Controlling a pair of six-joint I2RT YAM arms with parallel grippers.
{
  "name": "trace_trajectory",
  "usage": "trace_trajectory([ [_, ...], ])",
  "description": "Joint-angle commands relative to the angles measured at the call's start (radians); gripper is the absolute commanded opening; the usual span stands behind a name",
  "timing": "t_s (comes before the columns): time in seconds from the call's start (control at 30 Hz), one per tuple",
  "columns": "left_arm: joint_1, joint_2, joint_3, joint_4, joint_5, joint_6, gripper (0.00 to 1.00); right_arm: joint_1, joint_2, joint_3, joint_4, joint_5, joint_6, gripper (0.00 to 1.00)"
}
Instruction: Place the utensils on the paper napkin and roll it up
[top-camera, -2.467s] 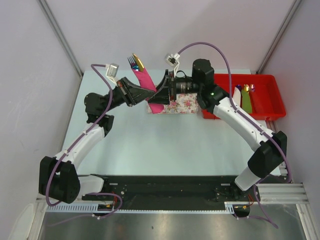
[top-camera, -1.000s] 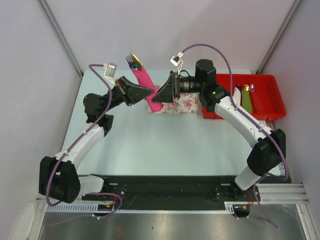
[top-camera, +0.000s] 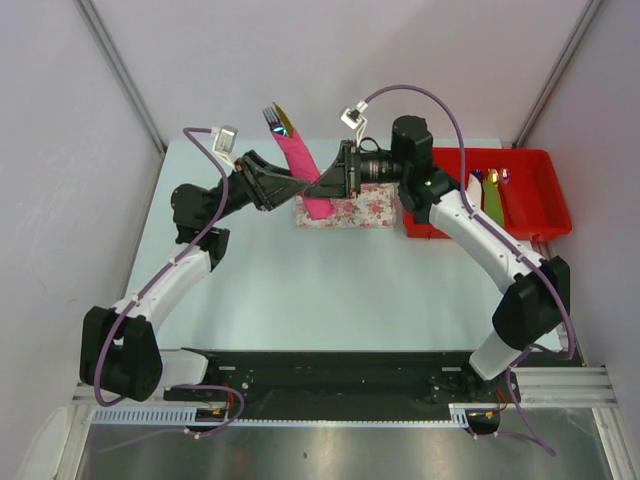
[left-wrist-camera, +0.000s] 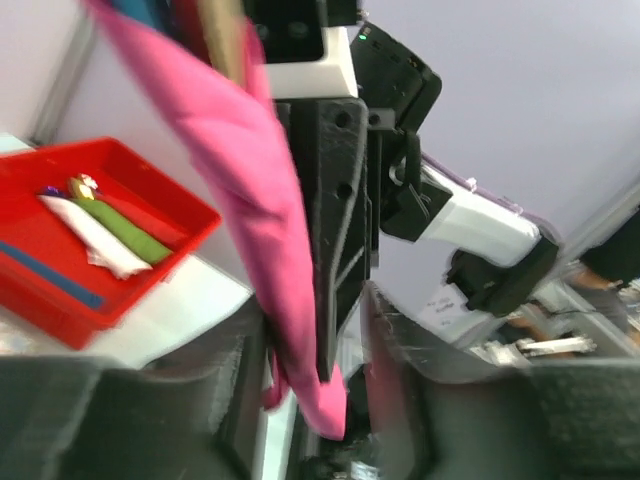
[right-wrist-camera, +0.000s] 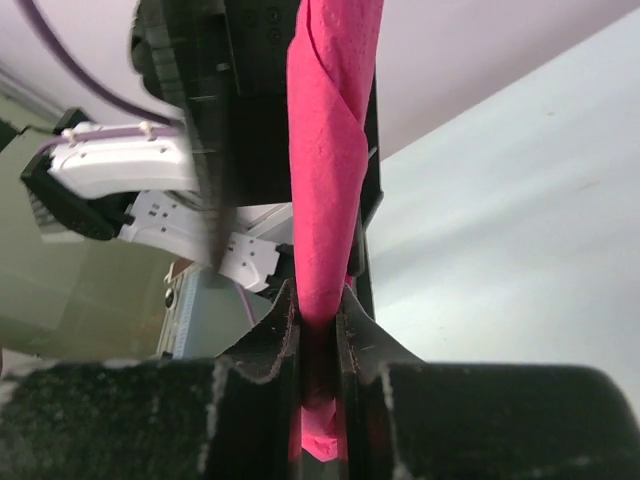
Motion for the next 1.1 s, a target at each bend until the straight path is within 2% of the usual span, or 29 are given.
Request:
trace_trajectory([
  [0.0,0.005,-0.023,0.047,-0.029,0.003,0.094,0.61,-0.078,0.007,0.033,0.01,0.021,0.033,0.0],
  [0.03,0.01,-0.03,0.049,-0.052,0.0,0.108,0.69,-0.089,0.001,0.033,0.01,0.018,0.04,0.0],
  [0.07,0.016,-0.034,0.049,-0.096,-0.001,0.143,0.81,-0.11,-0.002,0.018,0.011,0.019,0.047,0.0],
  [0.17,0.031,-0.046,0.055,-0.176,-0.001,0.206,0.91,-0.15,-0.029,-0.016,0.008,0.013,0.058,0.0],
  [0.37,0.044,-0.058,0.055,-0.271,0.012,0.292,0.94,-0.381,-0.066,-0.113,-0.156,0.01,-0.017,0.0],
  [0.53,0.044,-0.052,0.054,-0.306,0.021,0.319,0.97,-0.645,-0.021,-0.111,-0.357,0.059,-0.213,0.0],
  [0.67,0.044,-0.04,0.057,-0.339,0.026,0.345,0.99,-0.768,0.07,-0.078,-0.437,0.114,-0.342,0.0],
  [0.87,0.044,-0.015,0.069,-0.398,0.041,0.388,1.0,-0.828,0.256,0.004,-0.493,0.16,-0.482,0.0],
  [1.07,0.044,0.006,0.086,-0.469,0.044,0.439,1.0,-0.828,0.395,0.06,-0.483,0.15,-0.508,0.0],
])
